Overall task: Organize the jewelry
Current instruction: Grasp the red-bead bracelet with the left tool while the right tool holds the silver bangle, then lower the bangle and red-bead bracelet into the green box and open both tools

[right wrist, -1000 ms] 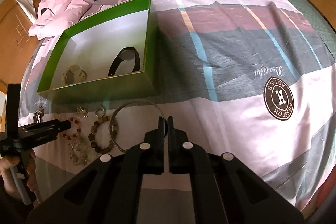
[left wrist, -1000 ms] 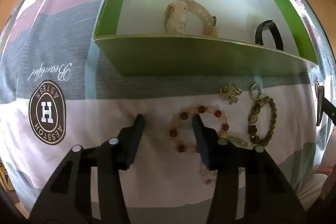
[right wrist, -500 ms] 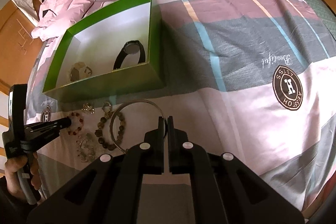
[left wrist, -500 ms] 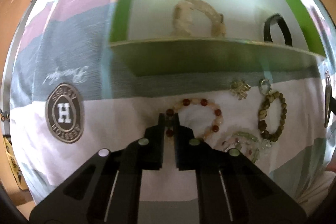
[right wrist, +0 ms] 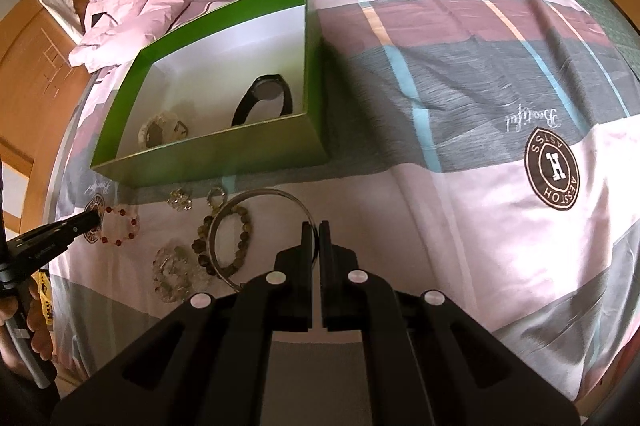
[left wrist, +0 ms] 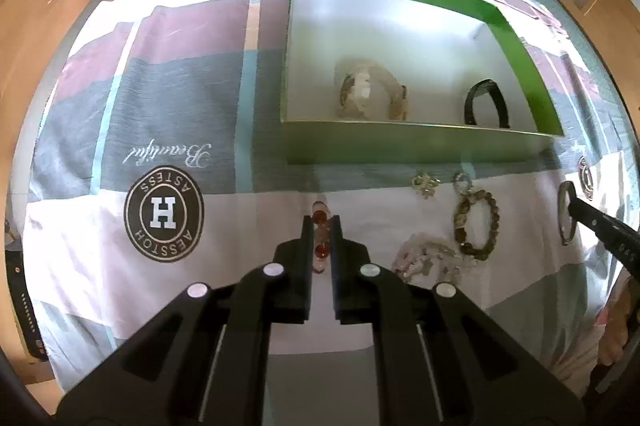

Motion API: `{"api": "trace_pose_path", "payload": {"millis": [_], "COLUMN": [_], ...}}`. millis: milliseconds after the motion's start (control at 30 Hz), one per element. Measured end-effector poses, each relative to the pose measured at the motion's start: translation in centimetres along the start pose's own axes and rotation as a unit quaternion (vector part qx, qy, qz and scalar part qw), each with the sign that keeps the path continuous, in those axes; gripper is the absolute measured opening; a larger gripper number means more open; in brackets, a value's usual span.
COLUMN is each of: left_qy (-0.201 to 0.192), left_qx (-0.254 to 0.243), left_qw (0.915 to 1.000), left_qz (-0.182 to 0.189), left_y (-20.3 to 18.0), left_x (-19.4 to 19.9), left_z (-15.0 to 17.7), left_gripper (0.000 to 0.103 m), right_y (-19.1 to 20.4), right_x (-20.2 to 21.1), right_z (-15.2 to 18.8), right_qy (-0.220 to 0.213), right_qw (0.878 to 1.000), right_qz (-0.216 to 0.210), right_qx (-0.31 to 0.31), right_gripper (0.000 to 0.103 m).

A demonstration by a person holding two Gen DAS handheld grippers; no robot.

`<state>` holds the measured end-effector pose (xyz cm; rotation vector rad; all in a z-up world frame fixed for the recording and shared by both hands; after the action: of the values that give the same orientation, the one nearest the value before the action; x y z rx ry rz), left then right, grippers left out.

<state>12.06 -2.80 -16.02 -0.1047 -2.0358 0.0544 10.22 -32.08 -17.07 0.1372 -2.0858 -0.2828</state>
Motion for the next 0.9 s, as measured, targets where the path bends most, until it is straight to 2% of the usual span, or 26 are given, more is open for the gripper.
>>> {"api": "trace_pose_path", "payload": {"millis": [133, 200, 367, 533, 700, 900], "left_qy": [-0.006, -0.02, -0.05, -0.083, -0.1, -0.088], "left_qx": [-0.003, -0.007, -0.026, -0.027, -0.04, -0.041], "left_qw": [0.9999, 0.9995, 0.9978, 0.995, 0.9927, 0.9935], "left_qz": [0.013, 0.022, 0.036, 0.048, 0.055, 0.058], "left_y": [0.8, 0.0, -1.5, -3.3, -5.5, -7.1], "left_x": [1.0, 2.1, 4.9, 7.5, 7.0, 2.9], "left_z": [0.9, 0.8, -0.8, -4.1, -8.4, -12.4], "left_gripper": [0.007, 0.007, 0.007, 0.007, 0.007, 0.007], "right_y": [0.7, 1.3, 3.2, 5.1, 6.9, 8.0], "right_x": [0.7, 1.3, 3.2, 3.7, 0.6, -5.5], "right_z": [0.0, -0.3, -2.2, -5.5, -9.4, -12.4], "right_qy": [-0.019, -0.033, -0.059, -0.078, -0.055, -0.033], "right_qw": [1.0, 0.999, 0.998, 0.996, 0.997, 0.997], "right_qz": [-0.002, -0.002, -0.018, -0.019, -0.014, 0.033], "right_qx": [0.005, 0.014, 0.026, 0.035, 0.045, 0.063], "right_gripper": [0.003, 0.003, 0.003, 0.003, 0.003, 0.003]}}
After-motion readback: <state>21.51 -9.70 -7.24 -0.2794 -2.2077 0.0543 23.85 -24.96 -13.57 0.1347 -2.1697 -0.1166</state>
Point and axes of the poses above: each gripper's, at about its wrist camera, not at the fingertips, and x roughly against the way its jaws point, y to its left, z to its underside, the point moved 4 cm from there along -x, roughly the way its jaws point, and after that the axes turned 6 degrees about -y, right-handed, at the moved point
